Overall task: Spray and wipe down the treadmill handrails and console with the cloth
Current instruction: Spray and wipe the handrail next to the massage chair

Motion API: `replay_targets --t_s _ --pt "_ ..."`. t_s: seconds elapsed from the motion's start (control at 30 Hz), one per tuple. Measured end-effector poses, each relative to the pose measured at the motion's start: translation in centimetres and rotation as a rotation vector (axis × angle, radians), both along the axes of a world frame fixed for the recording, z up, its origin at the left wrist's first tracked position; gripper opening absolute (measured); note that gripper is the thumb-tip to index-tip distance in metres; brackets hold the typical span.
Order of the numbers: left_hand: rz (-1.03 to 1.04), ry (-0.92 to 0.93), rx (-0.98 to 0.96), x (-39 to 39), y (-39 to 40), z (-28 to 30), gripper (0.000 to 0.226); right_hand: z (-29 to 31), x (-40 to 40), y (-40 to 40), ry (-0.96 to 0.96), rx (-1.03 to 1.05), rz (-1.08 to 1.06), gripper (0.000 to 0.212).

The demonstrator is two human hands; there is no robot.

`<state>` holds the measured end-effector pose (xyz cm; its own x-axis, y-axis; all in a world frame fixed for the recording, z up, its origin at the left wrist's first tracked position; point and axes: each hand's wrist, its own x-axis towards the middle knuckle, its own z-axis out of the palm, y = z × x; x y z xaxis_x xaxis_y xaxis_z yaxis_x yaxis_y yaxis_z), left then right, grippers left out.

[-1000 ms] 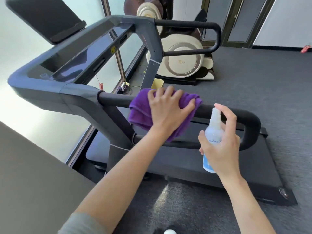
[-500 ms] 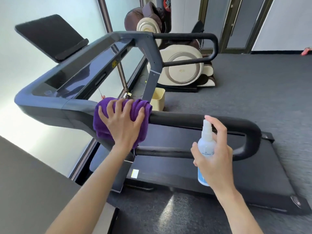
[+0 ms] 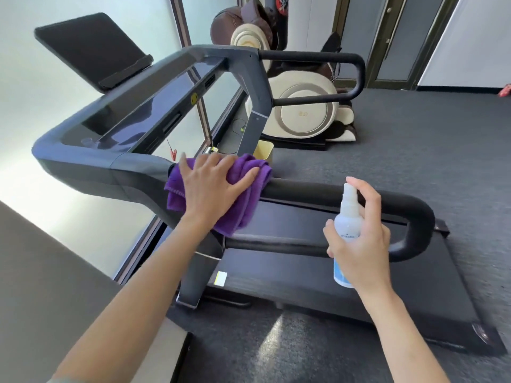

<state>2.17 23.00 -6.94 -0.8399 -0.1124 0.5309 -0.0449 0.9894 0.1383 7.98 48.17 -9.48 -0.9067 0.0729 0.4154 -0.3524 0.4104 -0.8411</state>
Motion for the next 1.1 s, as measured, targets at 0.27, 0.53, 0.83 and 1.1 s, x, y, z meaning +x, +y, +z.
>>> replay_targets --t_s 0.27,0.53,0.83,1.1 --pt "0.024 -0.033 0.091 -1.4 8.6 -0.3 0.045 0.3 0.7 0.7 -0.024 -0.035 -0.092 0.068" --pt "-0.157 -0.015 -0.049 -0.7 5.5 0.0 0.067 1.4 1.9 1.1 0.005 0.044 -0.159 0.076" --pt "0.133 0.056 0.129 0.0 6.0 -1.5 0.045 -0.5 2.5 5.5 0.027 -0.04 -0.202 0.074" --pt "-0.214 0.086 0.019 -1.3 20.5 -1.0 0.042 1.0 0.4 9.2 0.048 -0.013 -0.056 0.072"
